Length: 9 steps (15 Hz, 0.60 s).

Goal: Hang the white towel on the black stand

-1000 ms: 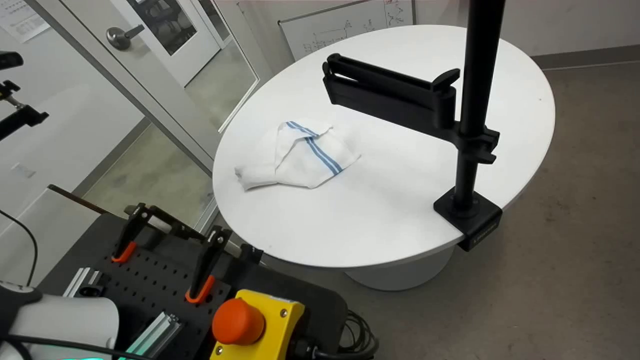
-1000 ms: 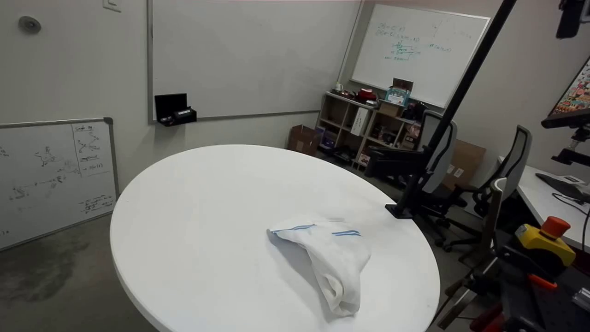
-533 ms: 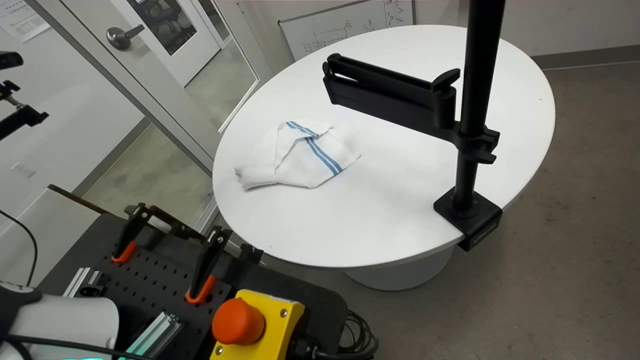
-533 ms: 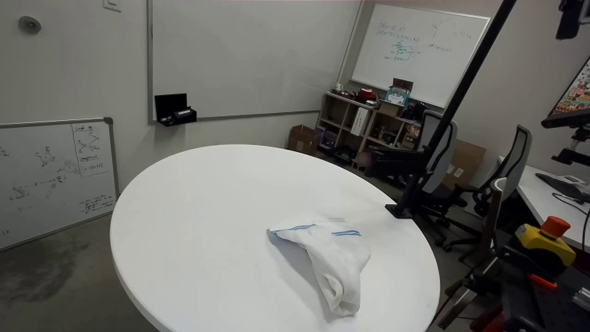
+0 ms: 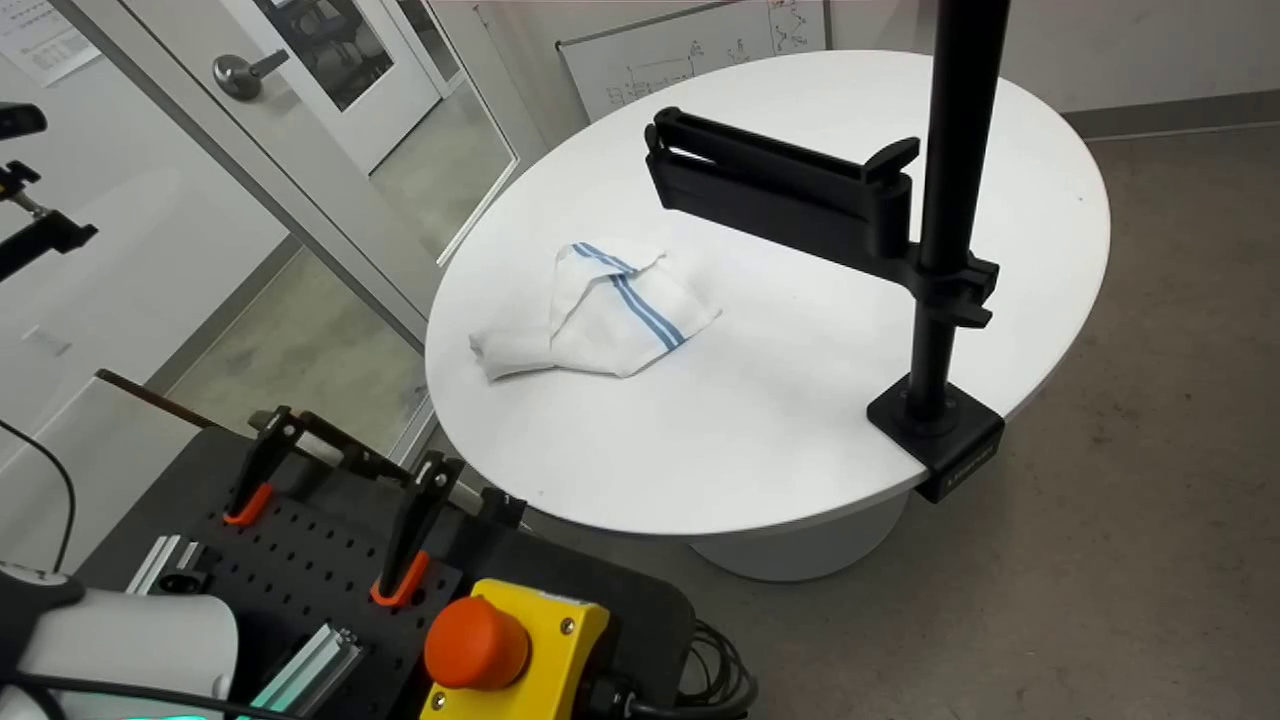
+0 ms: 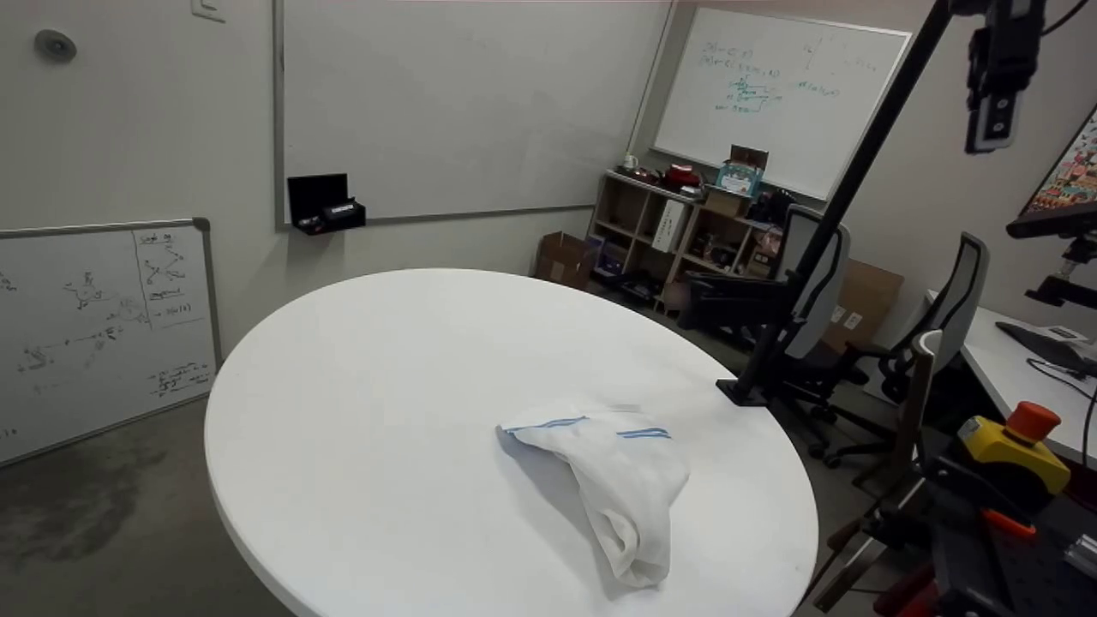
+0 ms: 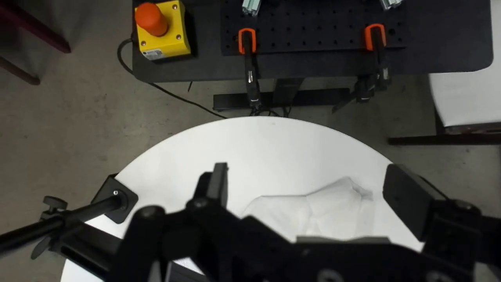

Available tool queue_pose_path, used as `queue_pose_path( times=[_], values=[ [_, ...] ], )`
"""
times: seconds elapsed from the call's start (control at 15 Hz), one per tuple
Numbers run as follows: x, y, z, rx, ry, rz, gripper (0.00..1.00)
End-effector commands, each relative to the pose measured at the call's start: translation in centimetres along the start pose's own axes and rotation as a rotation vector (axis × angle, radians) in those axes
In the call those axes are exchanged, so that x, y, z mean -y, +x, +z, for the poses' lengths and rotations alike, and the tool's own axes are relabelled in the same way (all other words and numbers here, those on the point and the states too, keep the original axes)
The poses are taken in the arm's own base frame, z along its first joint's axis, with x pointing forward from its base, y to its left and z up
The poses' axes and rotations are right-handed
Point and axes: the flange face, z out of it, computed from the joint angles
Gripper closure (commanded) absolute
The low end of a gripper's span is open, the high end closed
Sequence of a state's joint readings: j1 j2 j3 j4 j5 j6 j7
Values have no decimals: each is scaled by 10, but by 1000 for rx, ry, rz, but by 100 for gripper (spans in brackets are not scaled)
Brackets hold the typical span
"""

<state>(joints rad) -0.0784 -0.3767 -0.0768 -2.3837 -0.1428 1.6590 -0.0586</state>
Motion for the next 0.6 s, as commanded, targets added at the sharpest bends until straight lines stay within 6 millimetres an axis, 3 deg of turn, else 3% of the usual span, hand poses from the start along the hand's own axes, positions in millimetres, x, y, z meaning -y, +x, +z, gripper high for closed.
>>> queue_pose_path(
  times=[0.0,0.33,0.53],
  values=[
    [7,42,35,0,-61,-14,0],
    [36,99,80,-148,-150,-16,0],
    [66,122,108,-207,-193,-26,0]
  ],
)
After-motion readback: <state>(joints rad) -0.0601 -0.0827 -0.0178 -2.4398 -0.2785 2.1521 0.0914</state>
